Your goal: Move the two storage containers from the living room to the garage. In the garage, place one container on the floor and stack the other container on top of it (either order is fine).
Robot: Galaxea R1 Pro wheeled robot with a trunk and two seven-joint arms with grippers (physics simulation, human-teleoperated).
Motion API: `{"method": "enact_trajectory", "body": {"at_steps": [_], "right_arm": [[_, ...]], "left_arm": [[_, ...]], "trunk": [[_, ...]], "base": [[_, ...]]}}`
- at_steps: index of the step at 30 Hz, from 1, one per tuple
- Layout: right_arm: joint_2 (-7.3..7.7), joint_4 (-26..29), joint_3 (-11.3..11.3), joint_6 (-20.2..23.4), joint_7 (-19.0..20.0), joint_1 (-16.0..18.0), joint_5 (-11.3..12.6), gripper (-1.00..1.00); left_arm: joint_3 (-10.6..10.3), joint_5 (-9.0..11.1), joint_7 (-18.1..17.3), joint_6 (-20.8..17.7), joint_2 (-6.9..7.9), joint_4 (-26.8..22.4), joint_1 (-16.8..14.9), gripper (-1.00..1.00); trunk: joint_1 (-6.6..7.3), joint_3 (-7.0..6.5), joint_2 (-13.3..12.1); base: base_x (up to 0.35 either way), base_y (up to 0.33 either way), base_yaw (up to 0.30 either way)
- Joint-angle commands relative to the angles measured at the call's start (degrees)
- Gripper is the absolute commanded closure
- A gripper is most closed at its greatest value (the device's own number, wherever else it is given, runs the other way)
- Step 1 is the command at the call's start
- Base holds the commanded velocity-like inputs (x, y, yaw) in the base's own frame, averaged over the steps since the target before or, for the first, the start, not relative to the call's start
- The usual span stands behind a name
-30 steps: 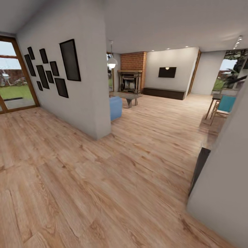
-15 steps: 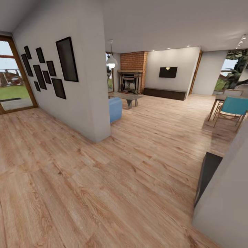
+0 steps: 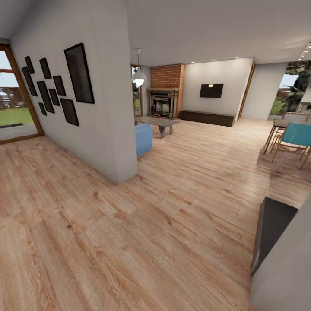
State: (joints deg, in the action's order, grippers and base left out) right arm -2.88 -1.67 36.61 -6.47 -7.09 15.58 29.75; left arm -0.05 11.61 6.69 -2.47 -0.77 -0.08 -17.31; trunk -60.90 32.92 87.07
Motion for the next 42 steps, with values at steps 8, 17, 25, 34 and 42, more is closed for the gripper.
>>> {"method": "enact_trajectory", "body": {"at_steps": [8, 17, 25, 34, 42], "right_arm": [[-0.11, -0.2, 0.5, -0.3, 0.0, 0.1, 0.6, -1.0], [-0.15, -0.2, 0.5, -0.3, 0.0, 0.1, 0.6, -1.0], [-0.18, -0.2, 0.5, -0.3, 0.0, 0.1, 0.5, -1.0], [-0.18, -0.2, 0.5, -0.2, 0.0, 0.1, 0.5, -1.0], [-0.11, -0.2, 0.5, -0.3, 0.1, 0.1, 0.4, -1.0]], "left_arm": [[0.0, 0.4, 0.2, -0.2, 0.03, -0.1, 0.0, -1.0], [0.0, 0.3, 0.2, -0.2, -0.02, 0.0, 0.0, -1.0], [0.0, 0.3, 0.2, -0.2, -0.02, 0.0, 0.0, -1.0], [0.0, 0.3, 0.2, -0.2, -0.03, 0.0, 0.0, -1.0], [0.0, 0.3, 0.2, -0.2, -0.02, 0.0, 0.0, -1.0]], "trunk": [[-0.03, 0.05, 0.0], [-0.03, 0.05, 0.0], [-0.03, 0.05, 0.0], [-0.03, 0.05, 0.0], [-0.03, 0.05, 0.0]], "base": [[0.322, 0.0, -0.194], [0.322, 0.0, -0.234], [0.322, 0.0, -0.041], [0.322, 0.0, -0.001], [0.322, 0.0, 0.0]]}}
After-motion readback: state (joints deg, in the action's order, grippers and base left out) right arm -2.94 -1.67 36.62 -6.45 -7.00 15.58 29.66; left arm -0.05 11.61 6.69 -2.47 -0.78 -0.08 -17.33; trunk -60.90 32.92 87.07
